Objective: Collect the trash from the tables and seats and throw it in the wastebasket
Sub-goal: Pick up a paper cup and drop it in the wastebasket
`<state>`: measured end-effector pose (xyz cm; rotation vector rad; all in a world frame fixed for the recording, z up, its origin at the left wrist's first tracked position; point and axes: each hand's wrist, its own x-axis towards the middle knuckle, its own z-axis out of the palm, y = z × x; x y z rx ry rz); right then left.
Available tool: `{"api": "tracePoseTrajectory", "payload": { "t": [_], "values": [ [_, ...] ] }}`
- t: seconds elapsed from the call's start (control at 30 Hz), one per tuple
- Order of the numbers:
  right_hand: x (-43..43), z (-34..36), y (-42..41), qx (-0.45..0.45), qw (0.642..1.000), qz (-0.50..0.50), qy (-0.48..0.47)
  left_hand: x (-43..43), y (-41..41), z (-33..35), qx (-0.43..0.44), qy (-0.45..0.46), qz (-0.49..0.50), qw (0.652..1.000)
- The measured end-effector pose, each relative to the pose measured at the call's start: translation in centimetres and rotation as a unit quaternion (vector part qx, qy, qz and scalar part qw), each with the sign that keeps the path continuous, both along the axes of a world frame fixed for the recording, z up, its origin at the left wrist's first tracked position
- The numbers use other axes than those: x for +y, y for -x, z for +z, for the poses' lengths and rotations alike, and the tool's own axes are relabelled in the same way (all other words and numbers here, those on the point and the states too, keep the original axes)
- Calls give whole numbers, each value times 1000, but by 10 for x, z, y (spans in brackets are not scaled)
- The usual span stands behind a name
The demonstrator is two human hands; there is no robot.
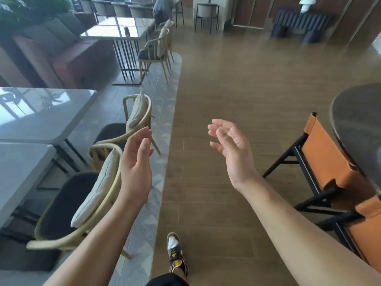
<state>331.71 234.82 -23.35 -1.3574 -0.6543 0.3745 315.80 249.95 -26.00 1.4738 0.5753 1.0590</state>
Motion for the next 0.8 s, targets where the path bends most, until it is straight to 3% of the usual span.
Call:
{"api": "tracePoseTrajectory", "payload": {
  "t": [0.37, 0.8],
  "values": [
    [211, 27, -144, -16, 1000, -22, 0, 216, -157, 27, 2, 10, -38, 999],
    [409, 3, -346, 1, 1000, 5, 2, 415, -351, 9, 7, -6, -37, 999]
  ]
}}
